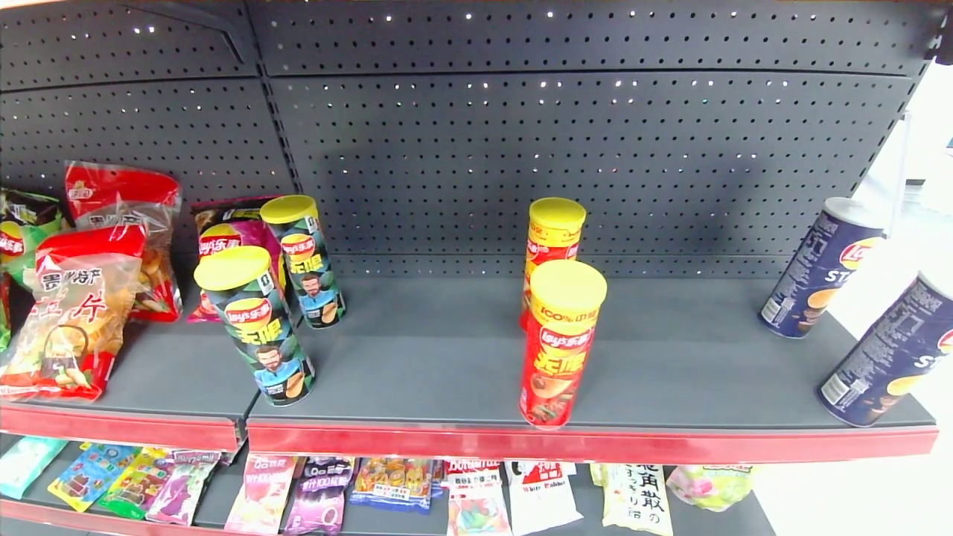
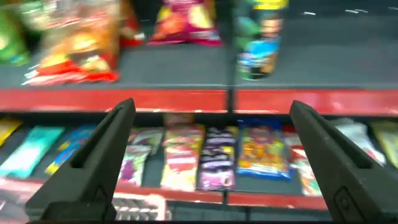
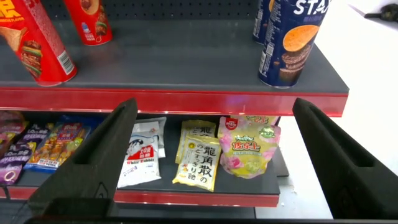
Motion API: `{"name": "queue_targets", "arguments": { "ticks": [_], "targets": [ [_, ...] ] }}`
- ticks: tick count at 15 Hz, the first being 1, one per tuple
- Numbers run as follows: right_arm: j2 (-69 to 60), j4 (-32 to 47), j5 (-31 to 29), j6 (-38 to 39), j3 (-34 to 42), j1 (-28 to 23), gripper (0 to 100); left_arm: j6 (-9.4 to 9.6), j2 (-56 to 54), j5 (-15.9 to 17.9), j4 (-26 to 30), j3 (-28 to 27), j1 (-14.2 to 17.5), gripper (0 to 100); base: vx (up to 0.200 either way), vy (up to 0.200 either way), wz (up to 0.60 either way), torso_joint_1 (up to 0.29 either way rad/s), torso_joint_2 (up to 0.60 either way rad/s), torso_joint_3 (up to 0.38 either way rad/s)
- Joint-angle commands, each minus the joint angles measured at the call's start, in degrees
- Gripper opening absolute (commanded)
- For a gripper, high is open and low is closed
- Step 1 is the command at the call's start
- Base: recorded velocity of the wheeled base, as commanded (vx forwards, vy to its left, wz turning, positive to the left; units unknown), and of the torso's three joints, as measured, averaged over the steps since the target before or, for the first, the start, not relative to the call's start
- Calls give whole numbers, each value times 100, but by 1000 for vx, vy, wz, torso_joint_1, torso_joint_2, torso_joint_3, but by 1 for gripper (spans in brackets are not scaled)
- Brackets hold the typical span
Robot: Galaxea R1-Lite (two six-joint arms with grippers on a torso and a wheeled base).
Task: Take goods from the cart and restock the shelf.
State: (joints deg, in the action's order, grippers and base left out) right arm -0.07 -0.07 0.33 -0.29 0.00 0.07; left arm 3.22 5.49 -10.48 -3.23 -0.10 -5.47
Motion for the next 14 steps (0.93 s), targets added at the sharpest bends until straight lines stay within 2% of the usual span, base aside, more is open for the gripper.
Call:
{"name": "queue_targets", "arguments": {
  "ticks": [1,3,5,6,8,9,10,11,12,13,14],
  "targets": [
    [7,-1,2,3,0,1,100,91,14,-551,-11,1,2,100,0,0,0,0,0,0],
    [7,-1,2,3,0,1,100,118,14,-938,-11,1,2,100,0,0,0,0,0,0],
    [7,-1,2,3,0,1,100,206,14,-912,-11,1,2,100,0,0,0,0,0,0],
    [7,-1,2,3,0,1,100,285,14,-815,-20,1,2,100,0,0,0,0,0,0],
    [7,-1,2,-6,0,1,100,285,14,-498,-20,1,-6,100,0,0,0,0,0,0],
    [7,-1,2,-6,0,1,100,285,23,-472,-20,1,-6,100,0,0,0,0,0,0],
    [7,-1,11,-6,0,1,100,337,14,222,-29,1,-6,100,0,0,0,0,0,0],
    [7,-1,2,3,0,1,100,364,14,460,-29,1,-6,100,0,0,0,0,0,0],
    [7,-1,2,12,0,1,100,293,23,539,-11,1,-6,100,0,0,0,0,0,0],
    [7,-1,2,12,0,1,100,135,32,539,-2,1,-15,100,0,0,0,0,0,0],
    [7,-1,11,-6,0,1,100,153,14,644,-20,1,-59,100,0,0,0,0,0,0]
  ]
}}
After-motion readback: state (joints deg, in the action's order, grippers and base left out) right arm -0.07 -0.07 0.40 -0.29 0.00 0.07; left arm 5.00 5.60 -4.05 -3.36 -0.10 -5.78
